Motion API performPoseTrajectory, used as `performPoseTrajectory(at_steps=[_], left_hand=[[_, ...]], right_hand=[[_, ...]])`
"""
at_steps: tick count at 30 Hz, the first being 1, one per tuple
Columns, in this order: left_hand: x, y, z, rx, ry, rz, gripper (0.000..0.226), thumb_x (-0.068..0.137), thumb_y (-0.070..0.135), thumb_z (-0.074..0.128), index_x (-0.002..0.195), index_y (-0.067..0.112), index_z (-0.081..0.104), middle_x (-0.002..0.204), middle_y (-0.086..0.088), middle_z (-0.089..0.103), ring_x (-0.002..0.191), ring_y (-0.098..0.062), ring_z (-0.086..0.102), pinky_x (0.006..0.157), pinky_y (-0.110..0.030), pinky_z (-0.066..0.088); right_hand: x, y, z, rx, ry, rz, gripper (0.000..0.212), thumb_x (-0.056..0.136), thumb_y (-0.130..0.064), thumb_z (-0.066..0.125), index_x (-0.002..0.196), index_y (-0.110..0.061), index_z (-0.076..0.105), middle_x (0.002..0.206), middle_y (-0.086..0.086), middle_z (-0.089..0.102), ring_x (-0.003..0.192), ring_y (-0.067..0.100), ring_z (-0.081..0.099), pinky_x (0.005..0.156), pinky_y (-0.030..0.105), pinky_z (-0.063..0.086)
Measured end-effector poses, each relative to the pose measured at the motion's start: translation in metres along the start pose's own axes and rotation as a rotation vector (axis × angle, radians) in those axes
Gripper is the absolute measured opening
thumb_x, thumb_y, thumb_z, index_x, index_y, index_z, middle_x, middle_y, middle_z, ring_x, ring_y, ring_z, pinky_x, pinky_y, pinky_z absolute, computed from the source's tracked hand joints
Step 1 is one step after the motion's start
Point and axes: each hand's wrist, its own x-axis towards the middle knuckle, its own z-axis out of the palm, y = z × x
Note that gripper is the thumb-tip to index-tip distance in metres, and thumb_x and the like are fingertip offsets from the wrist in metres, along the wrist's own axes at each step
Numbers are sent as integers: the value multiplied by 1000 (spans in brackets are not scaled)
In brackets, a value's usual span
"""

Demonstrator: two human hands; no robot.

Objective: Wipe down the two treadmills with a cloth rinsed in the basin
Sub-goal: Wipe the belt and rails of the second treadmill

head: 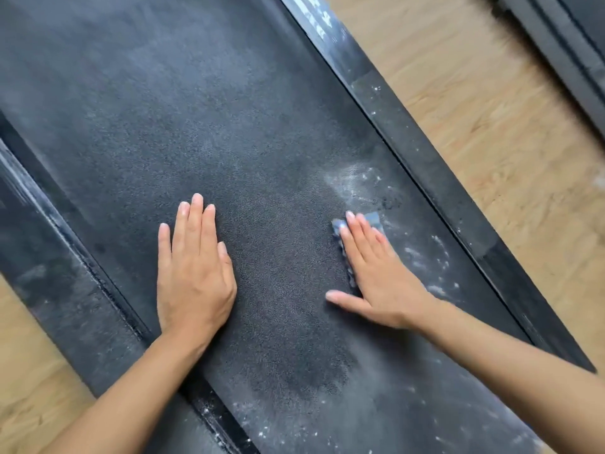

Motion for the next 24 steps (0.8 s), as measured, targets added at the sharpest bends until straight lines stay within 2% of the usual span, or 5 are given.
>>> performPoseTrajectory(at_steps=[6, 11, 15, 19, 24], left_hand=[[-1, -5, 1, 2, 5, 16, 59, 108, 25, 31, 163, 4, 30, 175, -11, 19, 162, -28, 17, 130, -54, 16], [-1, -3, -3, 2, -4, 6, 60, 107, 25, 31, 163, 3, 30, 175, -12, 19, 162, -29, 17, 131, -54, 14], [0, -3, -4, -3, -8, 1, 60, 107, 25, 30, 163, 3, 30, 175, -12, 19, 163, -29, 16, 131, -54, 14], [-2, -11, -6, -18, 4, -11, 60, 107, 27, 28, 163, 3, 30, 175, -11, 18, 162, -29, 16, 132, -53, 11], [-1, -5, 0, -60, 15, 15, 60, 107, 28, 28, 162, 3, 31, 175, -12, 20, 162, -30, 18, 132, -53, 12]], right_hand=[[177, 3, -70, 30, 161, 53, 112, 94, -86, 29, 166, -8, -6, 174, 12, -14, 161, 24, -15, 131, 48, 1], [-16, 37, -4, -46, 45, -53, 113, 95, -79, 46, 166, -8, -6, 174, 11, -15, 162, 27, -12, 131, 49, 6], [-126, 68, 25, -173, -110, -88, 110, 96, -79, 43, 166, -3, 7, 175, 15, -6, 161, 37, 10, 126, 49, 14], [2, 56, -9, -131, -35, -138, 109, 98, -81, 37, 166, -6, -3, 174, 13, -13, 162, 27, -12, 131, 48, 4], [155, 46, -79, -128, 152, -117, 103, 100, -79, 32, 167, -8, -2, 175, 12, -7, 162, 24, -9, 131, 38, -5]])
